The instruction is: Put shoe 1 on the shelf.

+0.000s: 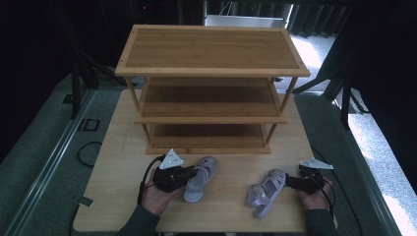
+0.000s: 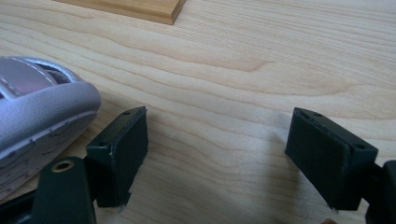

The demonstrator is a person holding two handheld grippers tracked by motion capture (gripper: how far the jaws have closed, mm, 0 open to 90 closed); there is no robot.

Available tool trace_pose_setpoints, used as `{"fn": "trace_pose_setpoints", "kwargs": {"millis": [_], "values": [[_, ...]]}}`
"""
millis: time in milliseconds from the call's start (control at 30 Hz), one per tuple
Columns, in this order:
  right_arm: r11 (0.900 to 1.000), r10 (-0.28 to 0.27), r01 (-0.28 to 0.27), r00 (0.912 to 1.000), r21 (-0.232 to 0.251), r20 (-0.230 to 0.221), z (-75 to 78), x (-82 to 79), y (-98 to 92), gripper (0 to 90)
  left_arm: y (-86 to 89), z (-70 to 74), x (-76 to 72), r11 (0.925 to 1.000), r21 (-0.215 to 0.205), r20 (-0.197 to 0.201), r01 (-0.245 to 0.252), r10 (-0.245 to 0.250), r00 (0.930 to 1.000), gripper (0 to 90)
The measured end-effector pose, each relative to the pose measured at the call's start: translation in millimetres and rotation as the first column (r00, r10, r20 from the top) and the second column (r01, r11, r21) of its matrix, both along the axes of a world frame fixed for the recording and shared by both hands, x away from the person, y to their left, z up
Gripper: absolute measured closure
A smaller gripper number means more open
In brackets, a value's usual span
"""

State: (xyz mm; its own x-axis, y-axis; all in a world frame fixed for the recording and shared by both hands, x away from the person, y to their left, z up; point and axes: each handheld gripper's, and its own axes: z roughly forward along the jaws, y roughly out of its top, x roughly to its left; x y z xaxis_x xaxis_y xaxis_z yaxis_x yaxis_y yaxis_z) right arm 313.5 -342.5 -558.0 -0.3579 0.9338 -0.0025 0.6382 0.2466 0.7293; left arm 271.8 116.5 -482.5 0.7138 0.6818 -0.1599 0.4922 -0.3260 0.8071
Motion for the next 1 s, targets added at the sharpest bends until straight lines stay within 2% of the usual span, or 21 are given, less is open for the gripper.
{"fn": "trace_pose_setpoints", "kwargs": {"millis": [567, 800, 1000], "values": [[1.000, 0.000, 0.000, 1.0000, 0.001, 0.000, 0.0, 0.1, 0.0, 20.3, 1.2, 33.7, 9.0, 0.9999, 0.015, 0.060, 0.006, -0.007, 0.9982, 82.9], [1.000, 0.001, -0.001, 1.0000, 0.000, 0.001, 0.0, 0.1, 0.0, 20.3, 5.6, 49.0, 13.1, 0.9999, 0.007, 0.078, -0.013, 0.012, 0.9969, 82.9], [1.000, 0.001, -0.001, 1.0000, 0.001, 0.000, 0.0, 0.1, 0.0, 20.3, 9.4, 59.4, 17.4, 1.0000, -0.001, 0.091, -0.010, 0.010, 0.9958, 82.9]]}}
